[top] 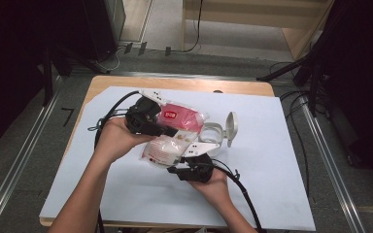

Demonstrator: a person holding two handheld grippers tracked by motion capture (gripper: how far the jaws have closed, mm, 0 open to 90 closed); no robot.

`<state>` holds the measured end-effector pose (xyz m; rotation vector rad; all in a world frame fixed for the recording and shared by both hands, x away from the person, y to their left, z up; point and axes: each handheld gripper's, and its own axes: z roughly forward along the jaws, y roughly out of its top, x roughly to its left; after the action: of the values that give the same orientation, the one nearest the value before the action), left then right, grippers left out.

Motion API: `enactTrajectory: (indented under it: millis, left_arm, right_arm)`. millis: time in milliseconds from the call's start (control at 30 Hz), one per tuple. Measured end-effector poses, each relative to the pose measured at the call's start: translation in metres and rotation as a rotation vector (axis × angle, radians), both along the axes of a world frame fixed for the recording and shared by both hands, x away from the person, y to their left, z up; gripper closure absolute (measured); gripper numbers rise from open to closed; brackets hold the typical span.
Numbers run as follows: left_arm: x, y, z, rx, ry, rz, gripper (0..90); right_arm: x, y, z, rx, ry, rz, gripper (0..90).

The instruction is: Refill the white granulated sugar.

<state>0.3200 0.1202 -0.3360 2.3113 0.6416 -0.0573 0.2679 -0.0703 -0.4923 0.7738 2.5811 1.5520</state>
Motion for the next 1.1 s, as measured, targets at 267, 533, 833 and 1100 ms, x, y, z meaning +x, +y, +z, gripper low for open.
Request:
enactTrajectory:
  millis: [267,533,833,1100]
  left_arm:
    - [0.004,0.000,-0.008,-0.046,0.078,-0.033,83.7]
    - [0.009,0.004,-0.006,-0.060,0.241,0.054,90.0]
    - [0.013,0.011,-0.008,-0.162,0.363,0.083,90.0]
    - [0.015,-0.004,-0.020,-0.104,0.368,0.133,90.0]
  right_arm:
    - [-0.003,0.001,0.005,0.019,0.012,0.009,59.1]
    - [-0.002,0.005,0.001,0.008,-0.004,-0.004,54.7]
    - [-0.005,0.011,-0.012,-0.047,-0.098,-0.058,53.6]
    - [-0.026,0.025,-0.002,-0.121,-0.273,-0.100,49.6]
